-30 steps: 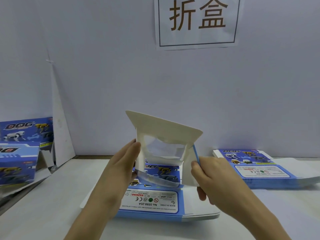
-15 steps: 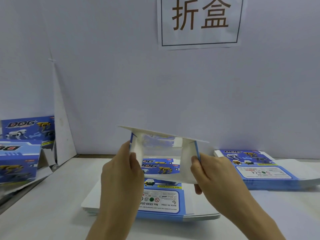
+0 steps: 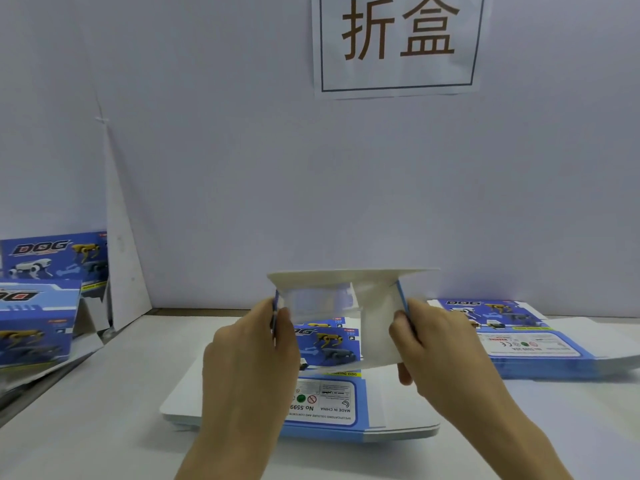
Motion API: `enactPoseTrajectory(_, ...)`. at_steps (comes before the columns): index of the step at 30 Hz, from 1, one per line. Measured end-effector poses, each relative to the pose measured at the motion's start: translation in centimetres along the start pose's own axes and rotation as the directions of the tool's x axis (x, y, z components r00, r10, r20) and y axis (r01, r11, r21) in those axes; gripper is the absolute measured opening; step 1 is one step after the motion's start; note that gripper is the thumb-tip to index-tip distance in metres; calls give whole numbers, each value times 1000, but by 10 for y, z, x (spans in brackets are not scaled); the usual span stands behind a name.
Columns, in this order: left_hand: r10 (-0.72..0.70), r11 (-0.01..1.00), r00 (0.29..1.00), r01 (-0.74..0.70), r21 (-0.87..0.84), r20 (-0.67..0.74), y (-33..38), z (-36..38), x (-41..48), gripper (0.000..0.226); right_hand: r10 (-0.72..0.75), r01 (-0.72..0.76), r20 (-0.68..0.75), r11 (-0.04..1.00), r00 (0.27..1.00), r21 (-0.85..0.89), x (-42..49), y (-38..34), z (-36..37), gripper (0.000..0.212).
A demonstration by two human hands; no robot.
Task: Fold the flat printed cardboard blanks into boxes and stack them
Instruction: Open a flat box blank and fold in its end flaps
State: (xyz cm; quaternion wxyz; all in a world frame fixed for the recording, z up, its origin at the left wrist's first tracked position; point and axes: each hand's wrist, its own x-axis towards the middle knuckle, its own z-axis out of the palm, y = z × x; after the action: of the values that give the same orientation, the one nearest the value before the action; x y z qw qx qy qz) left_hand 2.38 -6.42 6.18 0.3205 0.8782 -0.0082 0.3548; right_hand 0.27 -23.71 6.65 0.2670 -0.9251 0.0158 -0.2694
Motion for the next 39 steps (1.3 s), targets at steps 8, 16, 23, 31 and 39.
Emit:
enactPoseTrajectory(8,83,994,997,-83,-67,5,-9,-8,11,33,-116,116,4,993,993,22,-2,-3,7,31)
enactPoseTrajectory(16,414,878,697,-136,-459,586,-35,-43,29,96,-81,108,-119,965,990,240,4,6,-7,37)
enactPoseTrajectory(23,516,826,583,-144,-545,628,-32,-39,29,104,-51,79,-96,947,994,311,2,5,-5,37)
enactPoseTrajectory(31,535,761,760,-243,-602,370,-29,-20,24,82,-149,181,-152,957,977,227,2,6,-9,46)
enactPoseTrajectory(39,367,675,919,-159,-721,141,-27,-8,26,75,-80,67,32,954,996,291,2,6,-4,37)
